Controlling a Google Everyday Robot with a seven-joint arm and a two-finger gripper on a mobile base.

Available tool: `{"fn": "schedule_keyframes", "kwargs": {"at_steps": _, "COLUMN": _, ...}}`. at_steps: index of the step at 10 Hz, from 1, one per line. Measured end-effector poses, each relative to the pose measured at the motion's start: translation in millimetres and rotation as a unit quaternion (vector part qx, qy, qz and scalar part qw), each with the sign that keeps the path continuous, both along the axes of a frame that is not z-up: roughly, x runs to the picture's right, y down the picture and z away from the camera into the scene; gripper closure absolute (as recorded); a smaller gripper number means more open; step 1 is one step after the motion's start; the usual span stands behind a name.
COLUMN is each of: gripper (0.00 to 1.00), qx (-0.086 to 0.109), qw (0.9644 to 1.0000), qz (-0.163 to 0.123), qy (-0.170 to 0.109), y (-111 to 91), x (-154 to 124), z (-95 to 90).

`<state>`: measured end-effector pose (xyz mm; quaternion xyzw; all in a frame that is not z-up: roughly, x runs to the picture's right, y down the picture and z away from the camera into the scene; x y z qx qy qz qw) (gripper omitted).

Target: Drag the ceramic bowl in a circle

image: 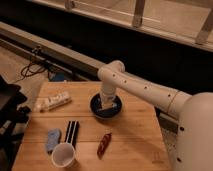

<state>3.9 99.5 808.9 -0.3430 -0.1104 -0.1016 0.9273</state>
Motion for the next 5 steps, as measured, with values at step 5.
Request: {"fn": "schedule_keyframes", "kwargs": {"at_steps": 5, "gripper": 0.63, "qx": 0.044, "qw": 0.9963, "qz": 0.058, "qy": 0.046, "y": -23, "x": 29, "z": -22.2}}
